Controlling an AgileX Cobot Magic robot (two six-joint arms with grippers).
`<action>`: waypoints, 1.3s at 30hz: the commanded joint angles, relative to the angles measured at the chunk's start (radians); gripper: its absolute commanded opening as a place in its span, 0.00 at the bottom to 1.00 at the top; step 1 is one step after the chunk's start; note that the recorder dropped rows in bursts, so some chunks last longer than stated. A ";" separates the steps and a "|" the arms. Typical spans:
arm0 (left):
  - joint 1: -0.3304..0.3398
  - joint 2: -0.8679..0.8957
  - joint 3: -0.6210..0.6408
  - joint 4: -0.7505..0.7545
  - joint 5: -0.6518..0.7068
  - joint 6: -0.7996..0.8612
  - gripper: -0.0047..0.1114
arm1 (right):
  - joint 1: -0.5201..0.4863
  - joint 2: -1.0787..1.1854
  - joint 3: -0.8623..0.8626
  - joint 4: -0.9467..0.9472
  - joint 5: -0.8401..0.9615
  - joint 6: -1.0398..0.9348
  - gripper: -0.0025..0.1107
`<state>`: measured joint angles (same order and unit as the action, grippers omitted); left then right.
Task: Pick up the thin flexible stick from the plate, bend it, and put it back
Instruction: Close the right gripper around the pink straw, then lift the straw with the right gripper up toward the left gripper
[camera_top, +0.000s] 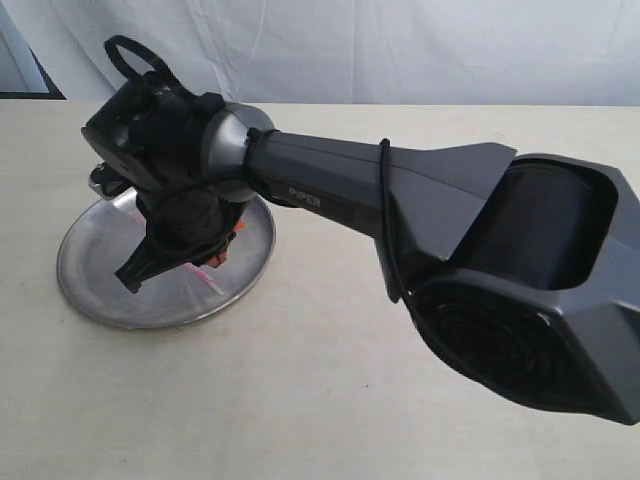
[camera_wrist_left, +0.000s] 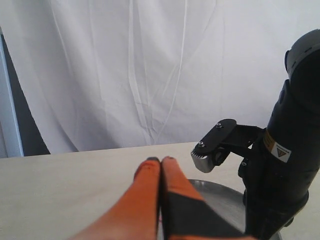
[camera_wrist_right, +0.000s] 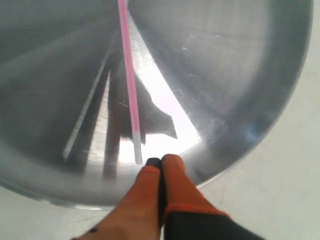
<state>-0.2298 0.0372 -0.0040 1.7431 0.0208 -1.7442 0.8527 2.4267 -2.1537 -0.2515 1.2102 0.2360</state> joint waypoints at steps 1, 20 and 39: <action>0.000 -0.002 0.004 0.001 0.005 -0.001 0.04 | -0.004 -0.017 0.005 -0.010 0.006 -0.005 0.01; 0.000 -0.002 0.004 0.001 0.005 -0.001 0.04 | -0.055 -0.020 0.005 -0.047 -0.029 0.000 0.01; 0.000 -0.002 0.004 0.001 0.005 -0.001 0.04 | -0.131 0.077 0.005 0.099 -0.258 -0.193 0.25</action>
<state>-0.2298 0.0372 -0.0040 1.7435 0.0208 -1.7442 0.7354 2.4843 -2.1537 -0.1779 0.9620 0.0738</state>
